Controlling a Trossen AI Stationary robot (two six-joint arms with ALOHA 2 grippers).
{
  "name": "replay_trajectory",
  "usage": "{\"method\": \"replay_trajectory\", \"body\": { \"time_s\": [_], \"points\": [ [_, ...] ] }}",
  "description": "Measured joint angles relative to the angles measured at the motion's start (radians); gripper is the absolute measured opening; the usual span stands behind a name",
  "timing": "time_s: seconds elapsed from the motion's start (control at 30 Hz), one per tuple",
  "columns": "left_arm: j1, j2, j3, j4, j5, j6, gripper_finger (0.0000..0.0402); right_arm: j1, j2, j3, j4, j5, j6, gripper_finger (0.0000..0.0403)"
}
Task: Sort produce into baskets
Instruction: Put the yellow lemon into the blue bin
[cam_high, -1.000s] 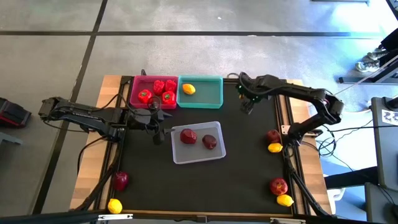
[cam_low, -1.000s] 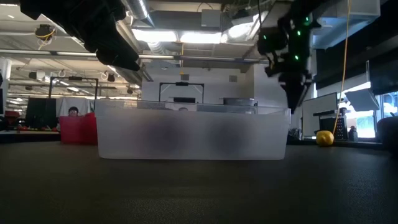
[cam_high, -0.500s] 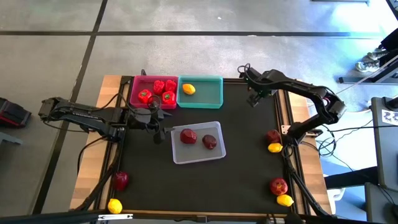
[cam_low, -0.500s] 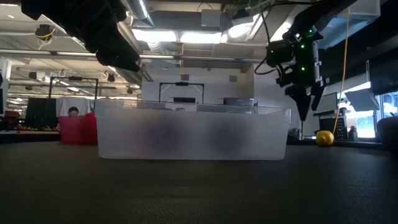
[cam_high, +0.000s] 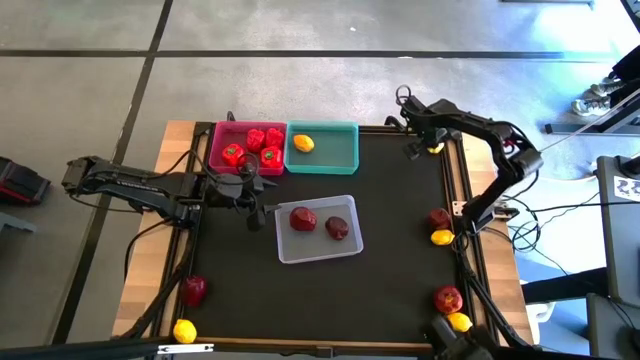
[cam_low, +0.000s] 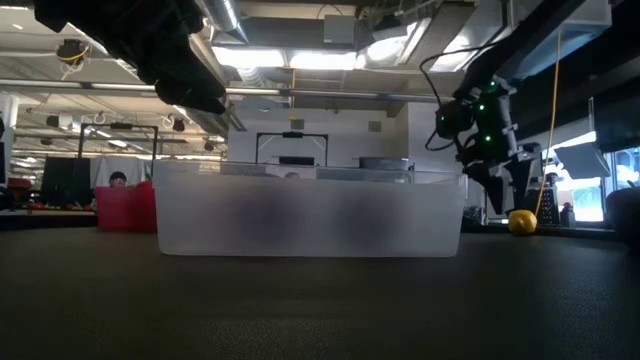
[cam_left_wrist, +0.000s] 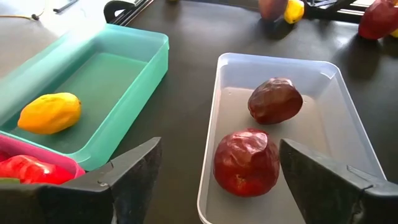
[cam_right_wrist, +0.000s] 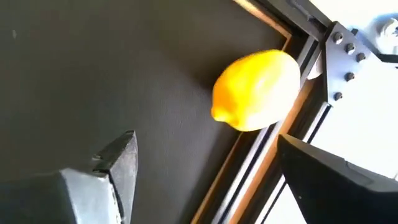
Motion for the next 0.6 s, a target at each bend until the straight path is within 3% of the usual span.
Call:
{"method": "replay_trajectory", "body": {
  "time_s": [0.6],
  "points": [
    [0.007,0.000,0.000,0.000,-0.003,0.007,0.0318,-0.087,0.201,0.165,-0.132,0.010,0.107,0.0229]
  ]
}}
